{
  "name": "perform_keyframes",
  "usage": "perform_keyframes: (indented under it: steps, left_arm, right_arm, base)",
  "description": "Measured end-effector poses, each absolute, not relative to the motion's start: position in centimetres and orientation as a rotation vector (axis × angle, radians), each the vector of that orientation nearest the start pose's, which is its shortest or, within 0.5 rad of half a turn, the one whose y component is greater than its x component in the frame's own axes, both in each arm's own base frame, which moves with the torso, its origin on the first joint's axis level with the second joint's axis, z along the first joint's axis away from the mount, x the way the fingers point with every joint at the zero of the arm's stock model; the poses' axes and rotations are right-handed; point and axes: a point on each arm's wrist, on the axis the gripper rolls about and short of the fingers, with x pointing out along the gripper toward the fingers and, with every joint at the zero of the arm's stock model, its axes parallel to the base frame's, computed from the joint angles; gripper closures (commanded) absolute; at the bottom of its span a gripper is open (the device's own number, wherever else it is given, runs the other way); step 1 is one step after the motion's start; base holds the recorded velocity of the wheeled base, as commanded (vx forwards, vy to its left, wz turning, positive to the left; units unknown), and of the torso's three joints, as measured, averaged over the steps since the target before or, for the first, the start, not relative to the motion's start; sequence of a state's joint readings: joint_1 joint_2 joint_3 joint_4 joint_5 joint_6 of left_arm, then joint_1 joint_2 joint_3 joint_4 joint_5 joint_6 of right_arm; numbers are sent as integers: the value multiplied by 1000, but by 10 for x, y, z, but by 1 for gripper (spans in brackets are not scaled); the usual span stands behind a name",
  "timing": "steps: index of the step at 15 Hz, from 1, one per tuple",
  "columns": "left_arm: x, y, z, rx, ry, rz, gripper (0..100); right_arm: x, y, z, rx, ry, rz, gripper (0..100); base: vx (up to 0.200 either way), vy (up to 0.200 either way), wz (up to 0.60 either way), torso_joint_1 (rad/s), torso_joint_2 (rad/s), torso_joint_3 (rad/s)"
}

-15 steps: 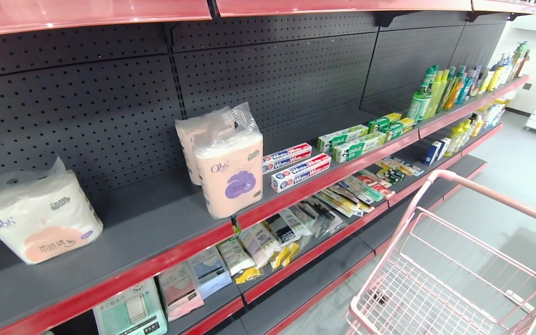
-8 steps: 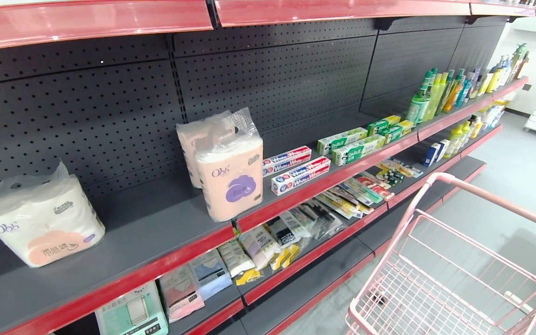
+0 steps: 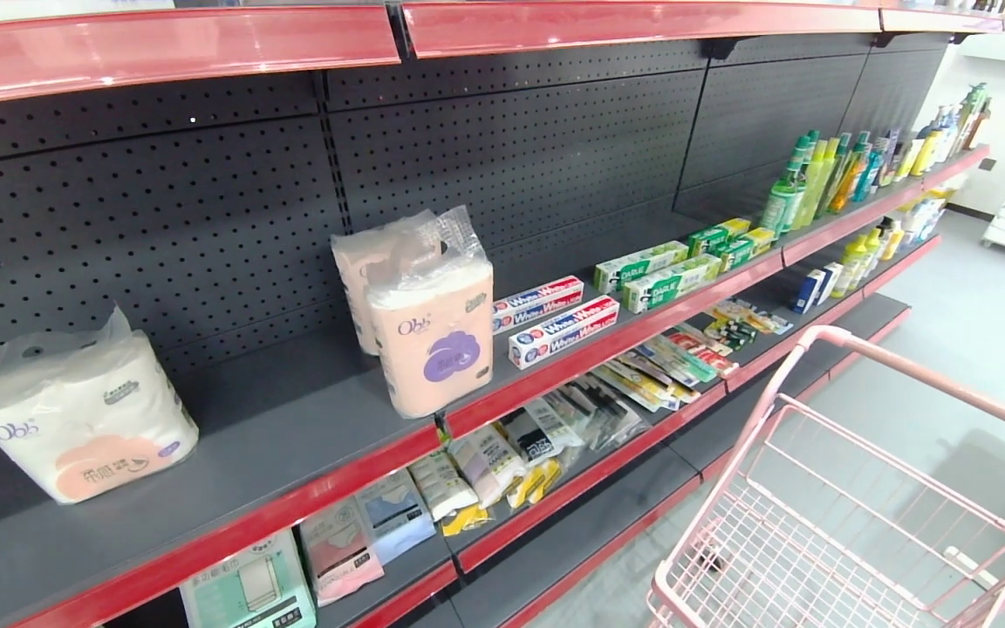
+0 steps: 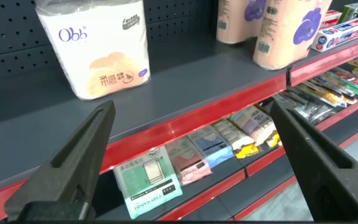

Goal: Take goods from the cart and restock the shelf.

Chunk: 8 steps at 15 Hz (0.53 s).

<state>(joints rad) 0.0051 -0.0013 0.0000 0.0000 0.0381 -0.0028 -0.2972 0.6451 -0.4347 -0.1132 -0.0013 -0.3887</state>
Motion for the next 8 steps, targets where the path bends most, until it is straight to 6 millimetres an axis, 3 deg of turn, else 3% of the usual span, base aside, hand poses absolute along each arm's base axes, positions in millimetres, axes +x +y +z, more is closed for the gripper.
perform_keyframes:
  steps: [8]
  left_arm:
    - [-23,1,75,-4,-1,43,0]
  right_arm:
    - [47,-14,206,-374,160,-275,100]
  base:
    - [0,0,600,5,1,2]
